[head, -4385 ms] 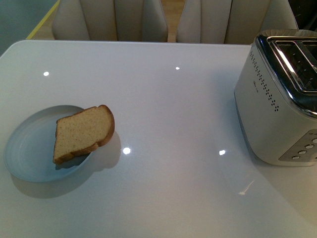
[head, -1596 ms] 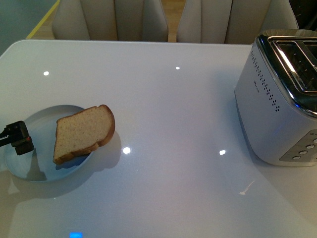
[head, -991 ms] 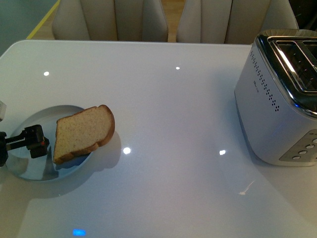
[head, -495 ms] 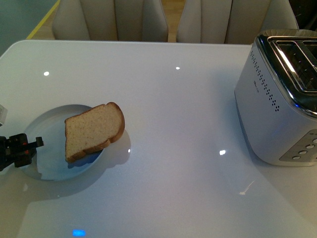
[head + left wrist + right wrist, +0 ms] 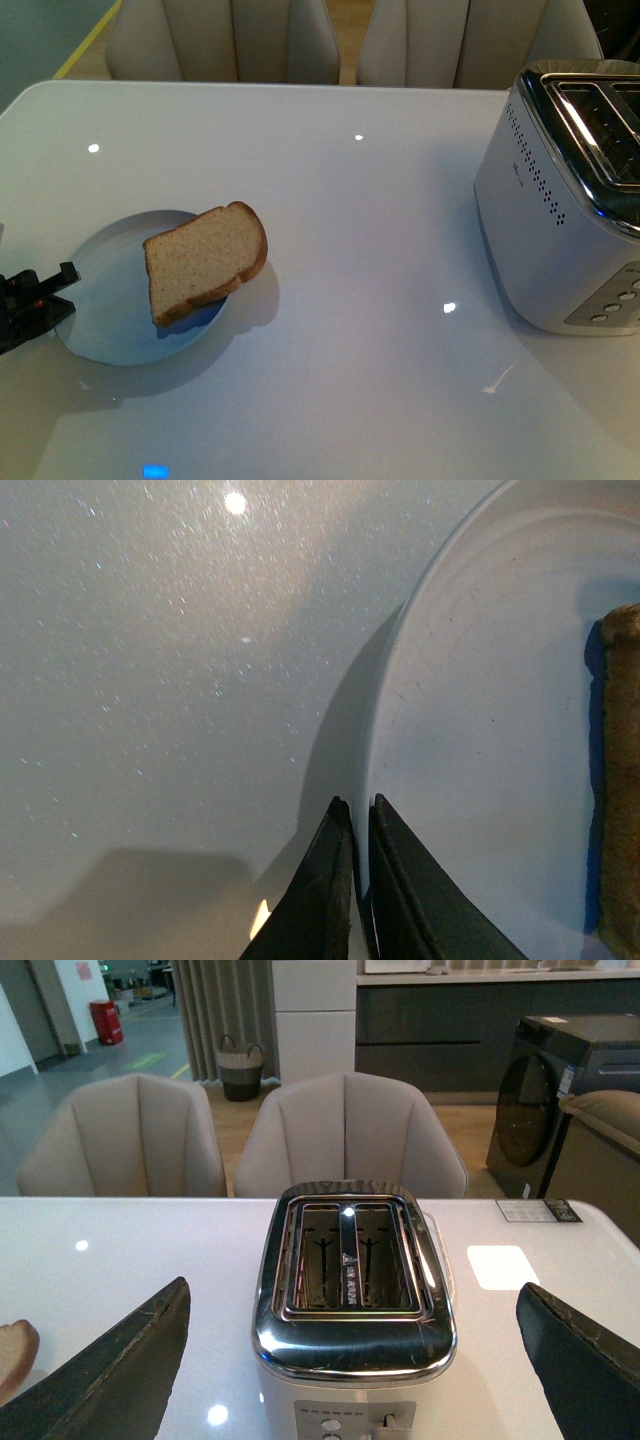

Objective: Left arm holds plate, right arm toasts bread

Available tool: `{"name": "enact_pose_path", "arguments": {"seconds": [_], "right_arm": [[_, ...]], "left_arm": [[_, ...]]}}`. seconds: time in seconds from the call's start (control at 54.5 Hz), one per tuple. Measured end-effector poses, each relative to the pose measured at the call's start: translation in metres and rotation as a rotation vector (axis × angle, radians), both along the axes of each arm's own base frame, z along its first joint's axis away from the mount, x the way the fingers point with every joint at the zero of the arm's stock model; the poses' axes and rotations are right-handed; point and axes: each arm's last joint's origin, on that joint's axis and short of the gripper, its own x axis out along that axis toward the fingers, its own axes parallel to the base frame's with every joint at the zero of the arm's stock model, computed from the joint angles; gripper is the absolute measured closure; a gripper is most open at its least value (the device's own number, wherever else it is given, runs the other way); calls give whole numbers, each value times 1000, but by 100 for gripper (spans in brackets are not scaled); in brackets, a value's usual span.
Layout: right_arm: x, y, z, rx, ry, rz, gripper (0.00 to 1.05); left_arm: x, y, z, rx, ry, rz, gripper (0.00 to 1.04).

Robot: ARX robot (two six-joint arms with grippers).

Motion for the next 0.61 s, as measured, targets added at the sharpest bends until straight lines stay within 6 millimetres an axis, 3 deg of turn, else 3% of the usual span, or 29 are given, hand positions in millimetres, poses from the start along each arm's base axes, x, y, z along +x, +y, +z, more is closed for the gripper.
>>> {"name": "enact_pose_path", "arguments": {"seconds": [0.606], "right_arm": [[0, 0, 0, 0, 0, 0, 9]], "left_arm": [[-13, -17, 35, -143, -48, 50, 102]]}}
